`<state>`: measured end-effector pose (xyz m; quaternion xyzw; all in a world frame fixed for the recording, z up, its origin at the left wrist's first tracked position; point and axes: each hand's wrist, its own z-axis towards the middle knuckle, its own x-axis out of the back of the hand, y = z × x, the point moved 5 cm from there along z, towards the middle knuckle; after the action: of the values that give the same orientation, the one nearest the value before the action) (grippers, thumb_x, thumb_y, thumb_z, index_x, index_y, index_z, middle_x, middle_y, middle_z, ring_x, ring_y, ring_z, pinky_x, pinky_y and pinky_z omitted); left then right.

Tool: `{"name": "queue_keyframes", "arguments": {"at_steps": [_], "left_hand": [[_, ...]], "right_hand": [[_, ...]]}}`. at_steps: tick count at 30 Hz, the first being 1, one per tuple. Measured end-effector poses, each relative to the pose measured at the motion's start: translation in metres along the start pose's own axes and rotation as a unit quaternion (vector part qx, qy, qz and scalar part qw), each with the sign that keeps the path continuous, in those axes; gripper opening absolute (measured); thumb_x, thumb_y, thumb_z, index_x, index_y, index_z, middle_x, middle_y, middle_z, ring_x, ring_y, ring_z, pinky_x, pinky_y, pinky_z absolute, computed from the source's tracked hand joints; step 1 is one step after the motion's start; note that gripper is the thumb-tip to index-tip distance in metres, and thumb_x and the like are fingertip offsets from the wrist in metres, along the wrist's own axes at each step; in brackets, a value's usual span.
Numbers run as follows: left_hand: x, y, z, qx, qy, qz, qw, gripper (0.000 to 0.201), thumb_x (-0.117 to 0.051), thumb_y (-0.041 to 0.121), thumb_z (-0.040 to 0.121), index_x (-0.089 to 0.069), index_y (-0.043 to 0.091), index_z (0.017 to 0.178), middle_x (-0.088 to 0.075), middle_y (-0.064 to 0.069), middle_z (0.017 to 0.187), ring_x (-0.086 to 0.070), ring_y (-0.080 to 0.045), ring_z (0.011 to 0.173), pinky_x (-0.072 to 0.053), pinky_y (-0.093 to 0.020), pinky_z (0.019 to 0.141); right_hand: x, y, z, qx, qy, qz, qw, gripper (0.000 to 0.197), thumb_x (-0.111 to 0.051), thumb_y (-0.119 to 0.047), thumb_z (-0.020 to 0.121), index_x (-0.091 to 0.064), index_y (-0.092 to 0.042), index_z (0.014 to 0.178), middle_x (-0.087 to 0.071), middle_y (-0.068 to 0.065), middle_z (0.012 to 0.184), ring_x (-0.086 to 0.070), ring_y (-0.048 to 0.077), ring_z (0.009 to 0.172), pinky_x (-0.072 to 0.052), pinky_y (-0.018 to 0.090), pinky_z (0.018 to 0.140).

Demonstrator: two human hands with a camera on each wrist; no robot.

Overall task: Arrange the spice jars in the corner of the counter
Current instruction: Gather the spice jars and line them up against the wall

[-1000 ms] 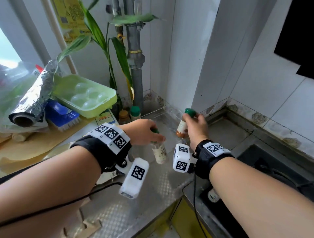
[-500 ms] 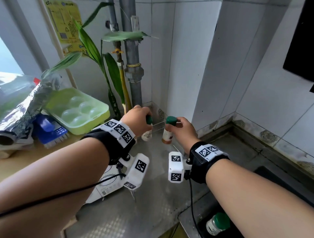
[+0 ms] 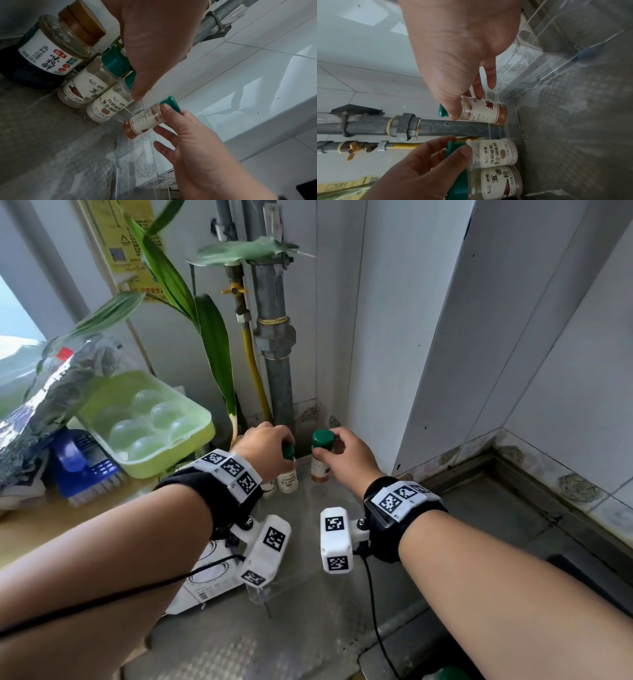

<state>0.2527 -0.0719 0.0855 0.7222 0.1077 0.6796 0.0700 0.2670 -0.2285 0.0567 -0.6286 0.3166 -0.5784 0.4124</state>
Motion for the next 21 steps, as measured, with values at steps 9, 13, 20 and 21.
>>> {"name": "queue_keyframes", "arguments": {"at_steps": [9,13,20,21], "left_hand": [[-0.006,-0.008,0.005,0.008,-0.011,-0.005,1.000,0.052,-0.070,0.030,0.084,-0.053,0.026,0.133,-0.050,-0.004,0.130,-0.056,-0.025,0.115,-0.052,-0.035,0.094],[-0.008,-0.009,0.006,0.009,-0.013,-0.008,1.000,0.052,-0.069,0.030,0.084,-0.053,0.026,0.133,-0.050,-0.005,0.131,-0.057,-0.026,0.114,-0.051,-0.037,0.095],[-0.008,-0.008,0.008,0.009,-0.003,-0.013,1.000,0.049,-0.069,0.027,0.084,-0.054,0.025,0.131,-0.050,-0.006,0.131,-0.057,-0.025,0.113,-0.050,-0.033,0.093],[-0.008,-0.008,0.008,0.010,-0.001,-0.013,1.000,0.049,-0.069,0.027,0.084,-0.055,0.025,0.131,-0.050,-0.006,0.130,-0.058,-0.025,0.112,-0.050,-0.033,0.093]], "right_hand": [[-0.027,0.000,0.015,-0.002,-0.041,-0.046,0.998,0.037,-0.061,-0.035,0.084,-0.053,-0.024,0.117,-0.063,0.000,0.116,-0.058,0.021,0.105,-0.049,0.041,0.093],[-0.032,0.001,0.016,-0.005,-0.049,-0.043,0.998,0.035,-0.061,-0.034,0.083,-0.054,-0.023,0.116,-0.065,0.002,0.114,-0.059,0.023,0.104,-0.049,0.044,0.094],[-0.032,0.003,0.017,-0.007,-0.061,-0.042,0.997,0.034,-0.062,-0.031,0.083,-0.055,-0.023,0.115,-0.065,0.001,0.112,-0.059,0.022,0.105,-0.048,0.041,0.093],[-0.031,0.003,0.018,-0.006,-0.060,-0.042,0.997,0.034,-0.063,-0.030,0.083,-0.055,-0.023,0.115,-0.065,0.001,0.112,-0.059,0.022,0.105,-0.048,0.041,0.093]]}}
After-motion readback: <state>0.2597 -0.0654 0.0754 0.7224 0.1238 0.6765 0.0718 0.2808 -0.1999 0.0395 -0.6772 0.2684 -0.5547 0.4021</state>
